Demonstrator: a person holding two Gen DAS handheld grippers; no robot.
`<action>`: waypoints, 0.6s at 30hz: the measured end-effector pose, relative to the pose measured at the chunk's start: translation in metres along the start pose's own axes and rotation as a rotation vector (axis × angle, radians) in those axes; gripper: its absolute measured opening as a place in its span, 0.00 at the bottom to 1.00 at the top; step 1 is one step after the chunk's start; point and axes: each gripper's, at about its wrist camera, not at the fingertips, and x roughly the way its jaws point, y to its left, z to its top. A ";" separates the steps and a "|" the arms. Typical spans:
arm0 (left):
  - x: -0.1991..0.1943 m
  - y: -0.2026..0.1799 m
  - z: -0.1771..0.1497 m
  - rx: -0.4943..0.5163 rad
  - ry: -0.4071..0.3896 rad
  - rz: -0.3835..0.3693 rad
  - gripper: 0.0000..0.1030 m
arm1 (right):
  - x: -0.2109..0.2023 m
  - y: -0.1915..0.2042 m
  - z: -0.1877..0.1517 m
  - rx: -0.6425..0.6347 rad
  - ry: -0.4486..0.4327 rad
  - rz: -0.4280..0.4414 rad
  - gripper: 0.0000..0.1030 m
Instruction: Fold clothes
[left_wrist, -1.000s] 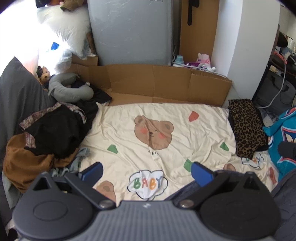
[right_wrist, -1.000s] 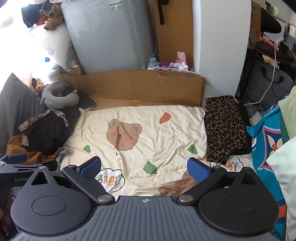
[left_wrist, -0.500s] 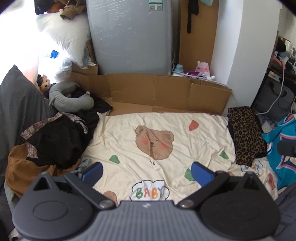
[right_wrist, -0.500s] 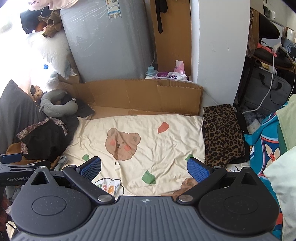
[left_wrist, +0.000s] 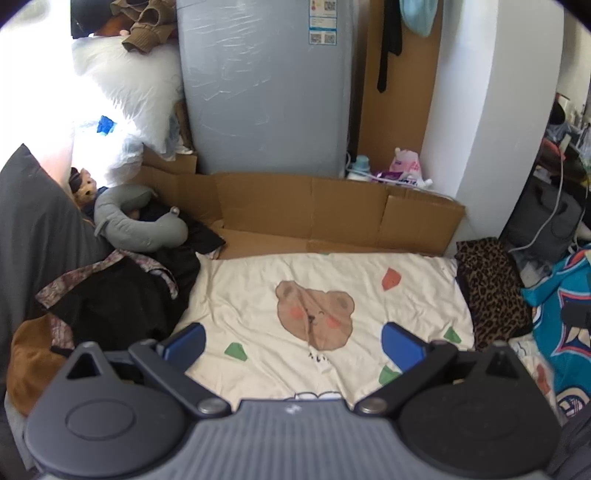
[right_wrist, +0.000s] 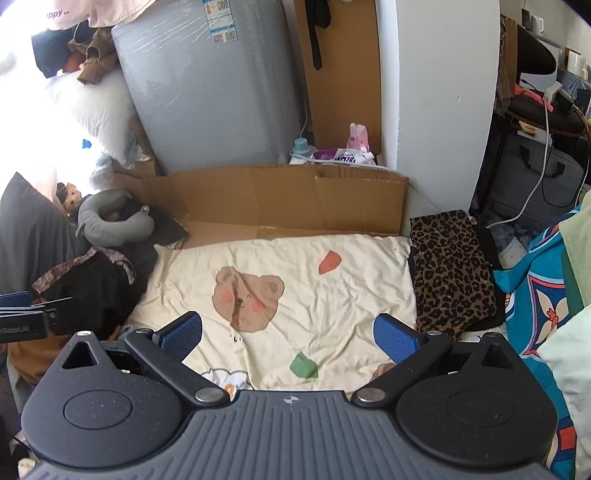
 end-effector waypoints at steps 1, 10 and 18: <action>0.002 0.006 0.002 -0.007 0.002 -0.001 0.99 | 0.002 0.000 0.000 0.004 -0.004 0.001 0.99; 0.013 0.055 0.016 -0.061 -0.020 0.018 0.99 | 0.021 0.007 0.007 0.023 -0.034 0.004 0.99; 0.023 0.093 0.020 -0.115 -0.026 0.063 0.97 | 0.037 0.025 0.022 -0.022 -0.065 -0.003 0.99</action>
